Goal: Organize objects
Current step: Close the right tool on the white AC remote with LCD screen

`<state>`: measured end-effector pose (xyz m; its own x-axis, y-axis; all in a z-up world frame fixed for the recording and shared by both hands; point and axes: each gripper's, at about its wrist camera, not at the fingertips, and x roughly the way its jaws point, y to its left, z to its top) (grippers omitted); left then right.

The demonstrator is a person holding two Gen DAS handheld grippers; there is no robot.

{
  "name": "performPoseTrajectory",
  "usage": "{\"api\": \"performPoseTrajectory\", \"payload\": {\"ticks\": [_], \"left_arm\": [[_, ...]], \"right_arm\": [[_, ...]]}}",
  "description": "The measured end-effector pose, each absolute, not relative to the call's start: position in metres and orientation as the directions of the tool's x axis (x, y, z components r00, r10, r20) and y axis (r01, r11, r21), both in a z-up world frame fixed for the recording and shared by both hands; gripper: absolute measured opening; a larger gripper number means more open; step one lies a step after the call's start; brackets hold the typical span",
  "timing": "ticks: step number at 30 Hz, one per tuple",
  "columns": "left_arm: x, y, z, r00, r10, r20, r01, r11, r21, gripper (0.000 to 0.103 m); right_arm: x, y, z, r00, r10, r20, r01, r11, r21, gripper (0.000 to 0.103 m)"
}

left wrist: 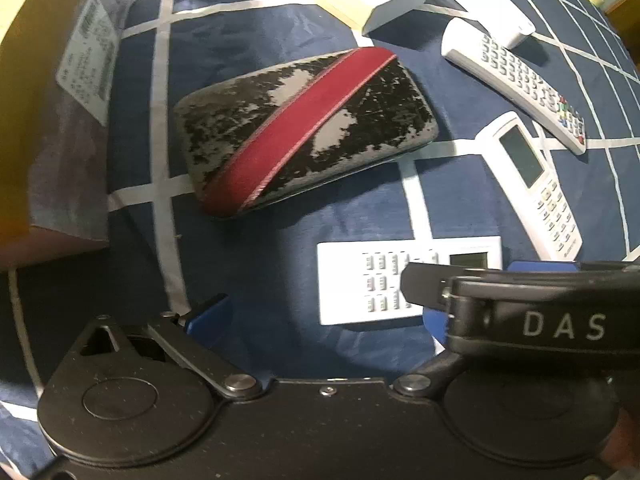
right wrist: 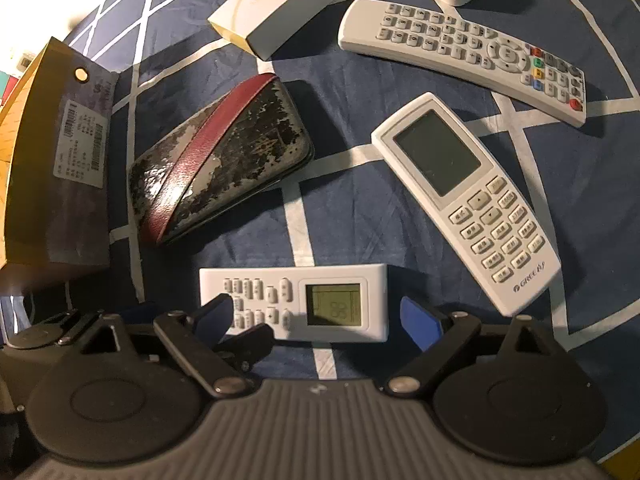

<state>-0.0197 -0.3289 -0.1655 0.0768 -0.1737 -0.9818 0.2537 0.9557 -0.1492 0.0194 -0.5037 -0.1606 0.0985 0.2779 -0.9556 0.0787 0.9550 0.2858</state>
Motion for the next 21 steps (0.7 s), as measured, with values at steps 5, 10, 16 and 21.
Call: {"api": "performPoseTrajectory", "payload": {"ticks": [5,10,16,21], "left_arm": [[-0.018,-0.336,-0.169,0.065,-0.187,-0.980,0.259,0.952,-0.164,0.096],[-0.016,-0.343,-0.170,0.058,-0.198,-0.979,0.273,0.946,-0.175,0.093],[-0.014,-0.347,-0.169,0.047,-0.215,-0.975,0.284,0.939,-0.194,0.087],[-0.012,-0.348,-0.168,0.036,-0.236,-0.971,0.284,0.934,-0.216,0.078]], "right_arm": [[0.025,-0.506,-0.166,0.091,0.276,-0.957,0.059,0.958,0.282,0.089],[0.027,-0.508,-0.169,0.079,0.275,-0.958,0.059,0.958,0.280,0.085],[0.028,-0.510,-0.169,0.079,0.284,-0.956,0.058,0.956,0.289,0.077],[0.029,-0.507,-0.167,0.082,0.280,-0.957,0.039,0.958,0.283,0.068]]}}
